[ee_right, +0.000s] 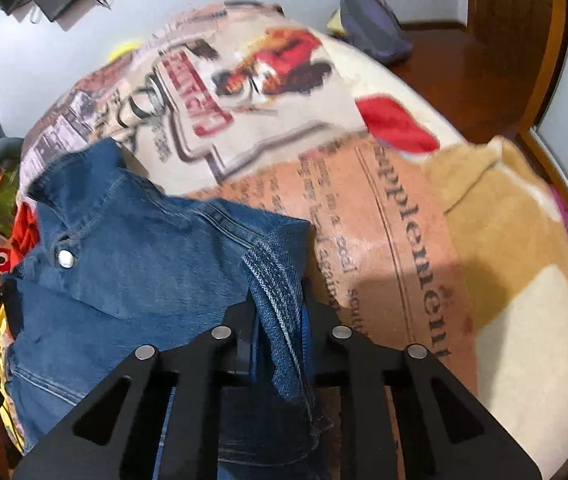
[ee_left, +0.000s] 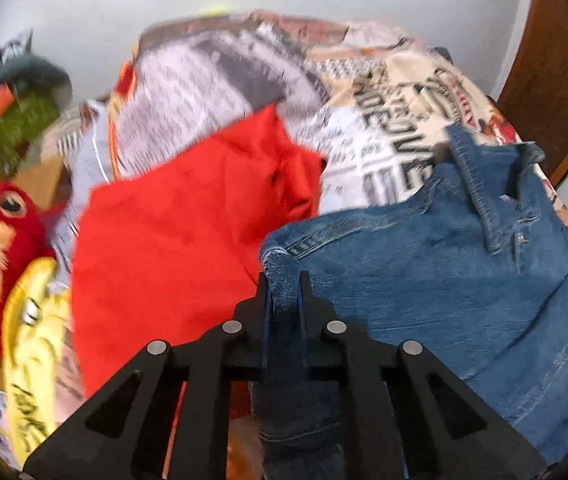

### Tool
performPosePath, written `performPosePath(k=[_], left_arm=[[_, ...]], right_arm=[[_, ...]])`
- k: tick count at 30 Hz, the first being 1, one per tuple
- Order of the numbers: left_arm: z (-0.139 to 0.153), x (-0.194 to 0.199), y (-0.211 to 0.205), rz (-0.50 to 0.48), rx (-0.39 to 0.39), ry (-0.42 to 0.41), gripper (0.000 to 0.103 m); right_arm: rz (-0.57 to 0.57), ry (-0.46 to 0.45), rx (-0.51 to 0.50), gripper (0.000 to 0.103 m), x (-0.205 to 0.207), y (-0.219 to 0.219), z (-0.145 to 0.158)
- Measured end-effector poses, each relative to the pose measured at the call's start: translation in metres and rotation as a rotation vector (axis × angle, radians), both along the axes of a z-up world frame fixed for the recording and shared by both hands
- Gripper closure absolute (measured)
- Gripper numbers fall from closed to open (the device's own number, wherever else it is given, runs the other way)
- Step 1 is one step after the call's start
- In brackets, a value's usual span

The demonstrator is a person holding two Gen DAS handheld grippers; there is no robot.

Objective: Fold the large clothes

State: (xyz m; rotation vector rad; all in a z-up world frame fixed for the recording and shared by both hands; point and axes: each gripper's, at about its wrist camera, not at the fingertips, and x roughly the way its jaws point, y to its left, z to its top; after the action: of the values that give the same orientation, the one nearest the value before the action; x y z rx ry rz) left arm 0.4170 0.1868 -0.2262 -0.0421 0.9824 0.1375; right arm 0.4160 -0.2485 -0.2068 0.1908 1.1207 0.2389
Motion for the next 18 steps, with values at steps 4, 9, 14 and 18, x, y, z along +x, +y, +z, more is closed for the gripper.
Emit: performPosePath(k=[4,9,14,18], left_arm=[[0.046,-0.015,-0.009,-0.027,0.016,-0.086,0.093],[0.093,-0.023,-0.009,-0.047,0.017,-0.140,0.093],[0.118,-0.018,0.002,-0.021,0.019,-0.181,0.093],[0.116,-0.003,0.012,0.004,0.060,-0.185,0.093]], right_arm=[[0.022,-0.120,-0.023,0.091,-0.014,0.005,0.041],[0.081,-0.238,-0.016,0.092,-0.021,0.018,0.096],[0.117,-0.320,0.006,0.092,-0.012,0.037,0.136],[0.141,-0.335,-0.035,0.092,0.010,0.057,0.137]])
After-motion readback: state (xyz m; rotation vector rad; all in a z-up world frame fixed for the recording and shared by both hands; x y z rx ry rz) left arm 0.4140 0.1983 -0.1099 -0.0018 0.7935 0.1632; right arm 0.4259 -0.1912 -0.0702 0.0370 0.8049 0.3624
